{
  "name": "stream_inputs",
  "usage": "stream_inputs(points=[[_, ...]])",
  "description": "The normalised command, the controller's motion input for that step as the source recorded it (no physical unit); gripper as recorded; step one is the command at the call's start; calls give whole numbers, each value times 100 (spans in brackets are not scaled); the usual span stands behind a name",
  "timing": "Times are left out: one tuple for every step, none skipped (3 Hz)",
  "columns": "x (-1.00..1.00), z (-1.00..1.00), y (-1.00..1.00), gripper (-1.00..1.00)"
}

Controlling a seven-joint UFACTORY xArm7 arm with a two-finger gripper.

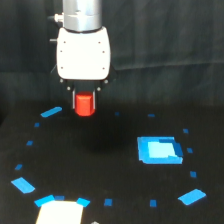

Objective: Pick up the red object from the table

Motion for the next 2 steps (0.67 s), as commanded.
stream_inputs(points=[[21,10,78,-91],[58,-90,-91,-58]])
